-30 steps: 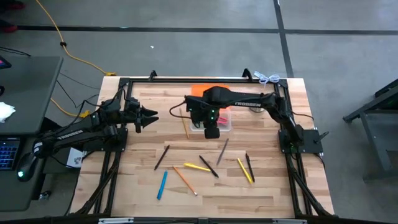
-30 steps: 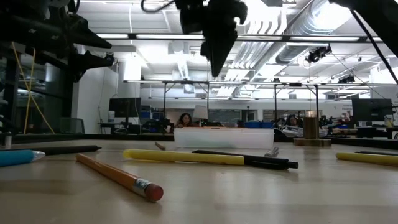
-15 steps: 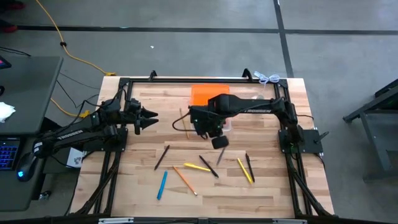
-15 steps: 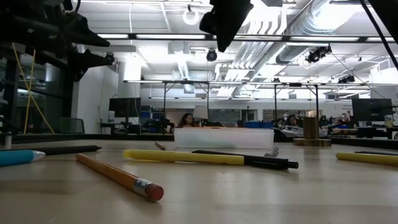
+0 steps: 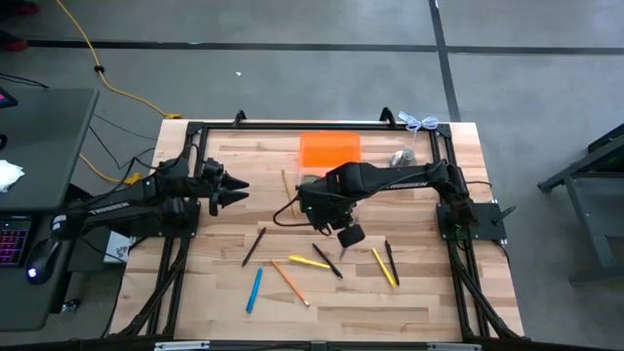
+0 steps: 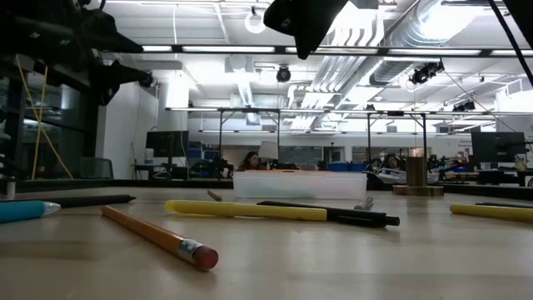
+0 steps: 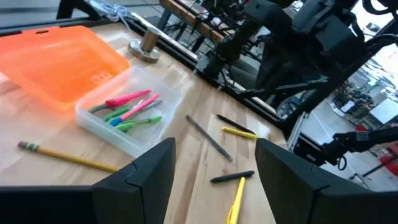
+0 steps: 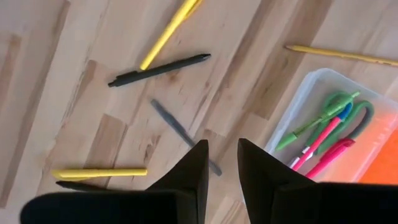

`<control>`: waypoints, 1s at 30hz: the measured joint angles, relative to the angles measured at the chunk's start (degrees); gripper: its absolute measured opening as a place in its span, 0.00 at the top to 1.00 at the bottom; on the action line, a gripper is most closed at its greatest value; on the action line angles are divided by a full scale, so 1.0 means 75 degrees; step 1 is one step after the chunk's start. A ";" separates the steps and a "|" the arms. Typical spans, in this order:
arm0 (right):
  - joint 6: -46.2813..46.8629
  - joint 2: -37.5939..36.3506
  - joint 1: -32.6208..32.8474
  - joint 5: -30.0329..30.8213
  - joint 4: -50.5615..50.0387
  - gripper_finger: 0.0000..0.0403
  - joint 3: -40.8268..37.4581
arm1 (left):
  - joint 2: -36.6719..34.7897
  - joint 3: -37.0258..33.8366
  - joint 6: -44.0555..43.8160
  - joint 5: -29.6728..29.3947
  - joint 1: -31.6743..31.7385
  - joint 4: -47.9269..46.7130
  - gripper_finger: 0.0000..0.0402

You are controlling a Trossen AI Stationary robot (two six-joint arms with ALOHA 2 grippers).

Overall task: Pick & place school supplies into a supply box
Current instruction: Put the gray pen into the supply box

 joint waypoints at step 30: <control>-0.0333 0.0024 0.0471 -0.0229 0.1486 0.84 -0.3324 | 0.0006 0.0000 -0.0192 -0.2670 -0.2904 0.0102 0.38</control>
